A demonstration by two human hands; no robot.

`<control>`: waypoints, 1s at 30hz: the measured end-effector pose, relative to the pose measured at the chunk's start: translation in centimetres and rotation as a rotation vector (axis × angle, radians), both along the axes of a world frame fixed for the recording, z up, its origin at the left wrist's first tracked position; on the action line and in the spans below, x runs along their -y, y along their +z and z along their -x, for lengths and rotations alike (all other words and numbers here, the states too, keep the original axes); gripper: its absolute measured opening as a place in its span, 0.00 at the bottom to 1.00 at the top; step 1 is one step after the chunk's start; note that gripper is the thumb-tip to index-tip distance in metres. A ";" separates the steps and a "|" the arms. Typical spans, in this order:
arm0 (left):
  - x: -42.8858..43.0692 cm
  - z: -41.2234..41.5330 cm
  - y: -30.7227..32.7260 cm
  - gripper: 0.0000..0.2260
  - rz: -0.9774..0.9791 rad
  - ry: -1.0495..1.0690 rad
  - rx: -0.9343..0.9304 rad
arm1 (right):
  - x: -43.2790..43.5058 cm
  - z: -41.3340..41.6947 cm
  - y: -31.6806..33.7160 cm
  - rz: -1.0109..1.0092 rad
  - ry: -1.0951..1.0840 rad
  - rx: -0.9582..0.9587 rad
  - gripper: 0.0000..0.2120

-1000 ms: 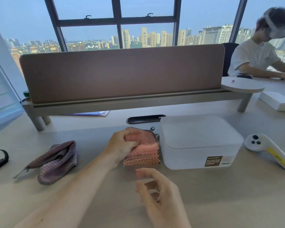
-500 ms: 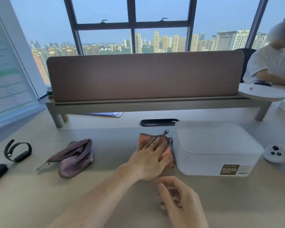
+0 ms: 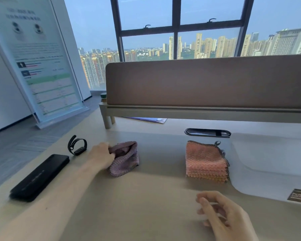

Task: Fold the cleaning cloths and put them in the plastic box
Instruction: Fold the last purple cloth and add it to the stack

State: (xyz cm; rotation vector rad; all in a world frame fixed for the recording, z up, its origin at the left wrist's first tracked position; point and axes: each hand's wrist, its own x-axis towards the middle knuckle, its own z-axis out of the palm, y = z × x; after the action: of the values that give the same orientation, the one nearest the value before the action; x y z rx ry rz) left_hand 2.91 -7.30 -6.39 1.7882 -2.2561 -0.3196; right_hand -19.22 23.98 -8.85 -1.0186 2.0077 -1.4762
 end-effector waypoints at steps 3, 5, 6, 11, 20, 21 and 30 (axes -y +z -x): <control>-1.2 0.8 2.0 0.11 0.027 -0.142 -0.257 | 0.8 -0.2 1.2 -0.018 0.072 -0.044 0.08; -3.3 1.8 4.8 0.10 -0.086 -0.345 -0.469 | 1.7 0.2 2.6 0.020 0.093 -0.096 0.08; -4.6 2.2 6.5 0.08 -0.135 -0.462 -0.528 | 2.2 0.4 3.7 0.059 0.096 -0.127 0.08; -11.1 4.0 13.8 0.09 -0.226 -0.890 -0.493 | 5.4 0.9 12.0 0.222 0.291 -0.337 0.19; -17.4 5.1 13.6 0.28 -0.146 -0.786 -0.788 | 4.2 1.0 16.0 0.114 0.501 -0.062 0.09; -18.0 5.1 12.7 0.28 -0.232 -0.746 -0.853 | 3.8 1.1 15.6 0.145 0.455 -0.033 0.07; -20.4 6.0 8.4 0.05 -0.299 -0.652 -1.096 | 0.5 1.4 14.4 0.254 0.231 0.010 0.08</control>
State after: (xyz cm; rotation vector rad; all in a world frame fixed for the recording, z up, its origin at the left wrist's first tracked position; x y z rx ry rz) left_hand -3.07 13.11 2.03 0.5451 -1.8484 -1.3937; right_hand -20.61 23.46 5.59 -1.2944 1.6585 -1.6296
